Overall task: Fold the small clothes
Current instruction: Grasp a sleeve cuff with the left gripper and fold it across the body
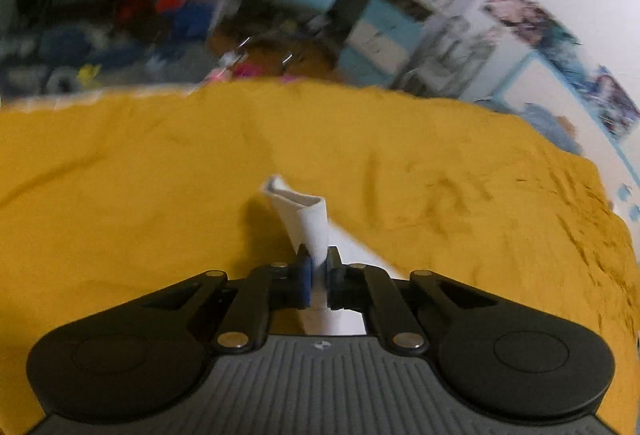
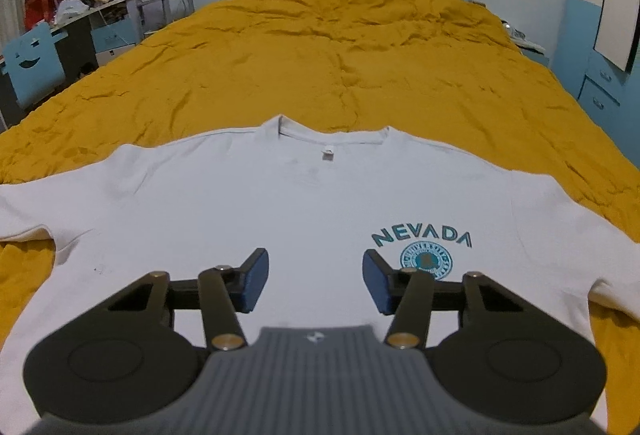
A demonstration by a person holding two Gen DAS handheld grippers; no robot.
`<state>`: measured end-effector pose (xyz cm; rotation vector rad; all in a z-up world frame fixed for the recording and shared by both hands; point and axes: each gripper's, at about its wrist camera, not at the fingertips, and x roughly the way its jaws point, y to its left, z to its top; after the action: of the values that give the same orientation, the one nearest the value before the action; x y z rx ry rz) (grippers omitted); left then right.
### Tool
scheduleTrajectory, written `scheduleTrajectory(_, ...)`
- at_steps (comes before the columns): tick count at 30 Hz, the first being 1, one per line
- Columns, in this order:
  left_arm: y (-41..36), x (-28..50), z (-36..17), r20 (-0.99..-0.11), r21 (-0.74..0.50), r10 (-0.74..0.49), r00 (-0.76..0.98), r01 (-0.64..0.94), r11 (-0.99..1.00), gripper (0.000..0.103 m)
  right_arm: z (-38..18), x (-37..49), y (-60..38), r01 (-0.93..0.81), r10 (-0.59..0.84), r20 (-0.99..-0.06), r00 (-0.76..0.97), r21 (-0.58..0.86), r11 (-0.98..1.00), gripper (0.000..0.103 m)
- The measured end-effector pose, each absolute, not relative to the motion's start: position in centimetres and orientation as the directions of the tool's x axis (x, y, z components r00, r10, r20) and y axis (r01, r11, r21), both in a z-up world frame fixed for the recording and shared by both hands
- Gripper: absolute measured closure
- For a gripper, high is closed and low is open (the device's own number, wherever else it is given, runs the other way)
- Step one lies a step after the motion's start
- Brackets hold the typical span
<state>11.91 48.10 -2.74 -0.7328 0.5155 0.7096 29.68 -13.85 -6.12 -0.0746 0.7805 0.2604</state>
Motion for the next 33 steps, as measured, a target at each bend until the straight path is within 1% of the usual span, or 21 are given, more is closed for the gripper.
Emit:
scheduleTrajectory(4, 42.1, 13.9, 2.9, -0.536, -0.366, 0.404, 0.742, -0.634, 0.681, 0.097, -6.0, 29.5, -14.1, -0.269, 0.216, -0.703, 0.677, 0.036, 0.962, 0.056)
scheduleTrajectory(7, 36.3, 16.5, 6.7, -0.480, -0.274, 0.369, 0.796, -0.536, 0.799, 0.097, -5.9, 29.4, -14.2, -0.273, 0.224, -0.703, 0.675, 0.044, 0.961, 0.057)
scheduleTrajectory(9, 31.9, 18.6, 8.5, -0.484, -0.208, 0.331, 0.810, -0.474, 0.855, 0.097, -5.8, 29.4, -14.3, -0.272, 0.229, -0.704, 0.673, 0.052, 0.961, 0.057)
scheduleTrajectory(13, 23.3, 21.9, 9.8, -0.481, -0.142, 0.220, 0.849, -0.322, 0.936, 0.097, -5.6, 29.2, -14.8, -0.266, 0.235, -0.695, 0.679, 0.065, 0.962, 0.057)
scheduleTrajectory(16, 16.8, 23.9, 8.4, -0.516, -0.112, 0.079, 0.853, -0.158, 0.981, 0.097, -5.5, 28.9, -15.4, -0.251, 0.228, -0.694, 0.683, 0.071, 0.965, 0.057)
scheduleTrajectory(18, 13.1, 25.0, 6.3, -0.561, -0.080, 0.011, 0.828, -0.067, 0.994, 0.097, -5.5, 28.8, -16.0, -0.238, 0.222, -0.693, 0.686, 0.075, 0.968, 0.057)
scheduleTrajectory(22, 6.7, 26.5, 0.4, -0.675, -0.036, -0.095, 0.732, 0.096, 0.995, 0.097, -5.7, 28.2, -17.3, -0.201, 0.204, -0.698, 0.687, 0.088, 0.976, 0.057)
scheduleTrajectory(25, 5.0, 26.4, -3.8, -0.755, -0.053, -0.138, 0.641, 0.150, 0.987, 0.097, -6.4, 27.9, -18.1, -0.171, 0.190, -0.717, 0.671, 0.099, 0.980, 0.057)
scheduleTrajectory(26, 4.7, 26.6, -5.1, -0.781, -0.058, -0.140, 0.608, 0.152, 0.987, 0.095, -6.6, 27.7, -18.3, -0.164, 0.187, -0.723, 0.665, 0.103, 0.981, 0.057)
scheduleTrajectory(27, 5.1, 26.5, -5.8, -0.797, -0.068, -0.147, 0.586, 0.155, 0.986, 0.089, -6.9, 27.5, -18.5, -0.160, 0.186, -0.729, 0.658, 0.106, 0.981, 0.057)
scheduleTrajectory(28, 5.4, 26.5, -6.5, -0.808, -0.096, -0.167, 0.565, 0.154, 0.983, 0.085, -7.2, 27.3, -18.6, -0.159, 0.188, -0.735, 0.652, 0.109, 0.981, 0.057)
scheduleTrajectory(30, 6.4, 26.2, -6.9, -0.806, -0.182, -0.228, 0.547, 0.139, 0.973, 0.073, -7.7, 26.9, -18.7, -0.161, 0.191, -0.743, 0.642, 0.113, 0.981, 0.057)
scheduleTrajectory(32, 7.4, 26.5, -6.8, -0.788, -0.264, -0.293, 0.541, 0.132, 0.955, 0.058, -8.1, 26.7, -18.8, -0.163, 0.196, -0.750, 0.631, 0.118, 0.980, 0.057)
scheduleTrajectory(33, 7.5, 26.8, -6.7, -0.779, -0.309, -0.332, 0.533, 0.135, 0.942, 0.053, -8.3, 26.6, -18.7, -0.164, 0.199, -0.753, 0.628, 0.122, 0.979, 0.057)
